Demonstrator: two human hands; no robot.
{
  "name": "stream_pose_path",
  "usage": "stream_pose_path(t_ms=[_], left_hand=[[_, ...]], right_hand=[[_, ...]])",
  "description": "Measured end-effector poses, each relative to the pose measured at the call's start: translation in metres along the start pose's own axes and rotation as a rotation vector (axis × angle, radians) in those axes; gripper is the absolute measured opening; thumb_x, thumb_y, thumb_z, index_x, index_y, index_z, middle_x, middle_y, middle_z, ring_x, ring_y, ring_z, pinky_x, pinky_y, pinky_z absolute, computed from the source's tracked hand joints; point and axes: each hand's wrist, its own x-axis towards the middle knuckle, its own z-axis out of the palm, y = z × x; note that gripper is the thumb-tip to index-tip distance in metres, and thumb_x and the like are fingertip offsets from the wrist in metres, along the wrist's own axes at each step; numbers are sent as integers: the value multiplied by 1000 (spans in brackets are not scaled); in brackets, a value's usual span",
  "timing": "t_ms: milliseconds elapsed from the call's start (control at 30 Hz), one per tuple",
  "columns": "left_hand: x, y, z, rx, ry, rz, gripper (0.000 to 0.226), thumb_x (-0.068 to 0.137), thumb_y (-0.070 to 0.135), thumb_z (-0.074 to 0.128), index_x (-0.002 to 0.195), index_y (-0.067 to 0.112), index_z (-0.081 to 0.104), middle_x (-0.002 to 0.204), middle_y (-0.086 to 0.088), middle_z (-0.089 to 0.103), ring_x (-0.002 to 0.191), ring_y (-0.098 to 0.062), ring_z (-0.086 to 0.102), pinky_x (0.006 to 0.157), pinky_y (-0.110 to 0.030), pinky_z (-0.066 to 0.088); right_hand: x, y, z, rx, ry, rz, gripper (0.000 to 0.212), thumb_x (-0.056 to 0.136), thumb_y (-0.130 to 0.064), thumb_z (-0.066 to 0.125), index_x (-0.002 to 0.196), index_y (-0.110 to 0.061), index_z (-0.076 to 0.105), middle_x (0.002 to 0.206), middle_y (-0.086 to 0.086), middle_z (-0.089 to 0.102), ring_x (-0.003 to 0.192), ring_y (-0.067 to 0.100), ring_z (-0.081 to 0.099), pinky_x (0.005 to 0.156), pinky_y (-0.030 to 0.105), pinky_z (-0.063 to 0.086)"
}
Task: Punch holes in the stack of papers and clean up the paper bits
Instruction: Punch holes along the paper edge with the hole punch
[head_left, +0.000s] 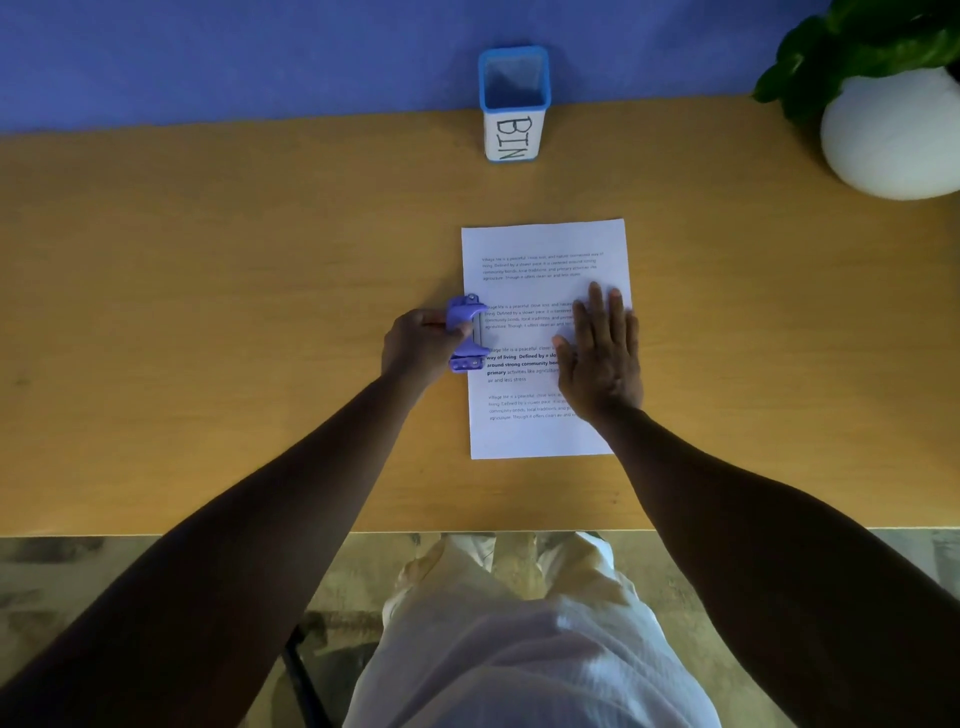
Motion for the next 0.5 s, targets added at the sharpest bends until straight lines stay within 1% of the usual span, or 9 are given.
stream_pose_path(t_ms=[67,100,200,300,400,500], left_hand=[[2,-1,-1,2,-2,2,25,79,37,79,98,26,68,100,0,74,95,-22,72,86,-48,59],[3,-2,-1,5,0,2,24,78,37,80,96,27,68,98,-1,75,94,-23,73,86,-48,60],[4,-2,-3,4,-2,-9,21,75,37,83,83,31,65,91,-1,76,89,-25,75,84,-48,60],[6,-2,-4,-11,-9,-11,21,74,36,84,80,31,64,90,-2,76,88,-26,75,84,-48,60],[6,-3,-4,-13,7,-23,24,73,35,85,83,29,64,89,3,75,87,-24,75,82,-47,61],[5,-5,1,19,69,-15,32,74,36,85,96,23,66,92,5,74,89,-20,73,81,-46,61]], right_hand=[[0,1,5,-22,-6,6,59,104,-41,29,155,-11,18,164,11,6,151,30,-2,122,50,10],[0,1,6,-29,-8,10,60,104,-41,27,155,-12,17,165,10,4,151,30,-3,122,50,9],[0,2,9,-26,2,15,60,104,-41,26,155,-11,18,164,10,6,151,30,-2,122,50,10],[1,2,8,-21,16,14,59,104,-40,28,154,-10,20,164,11,8,151,31,0,122,49,10],[1,0,7,-36,18,12,59,104,-40,28,154,-9,21,164,12,8,151,32,1,122,50,10],[0,0,7,-31,17,15,60,104,-40,28,154,-9,20,164,12,8,151,32,1,121,51,10]])
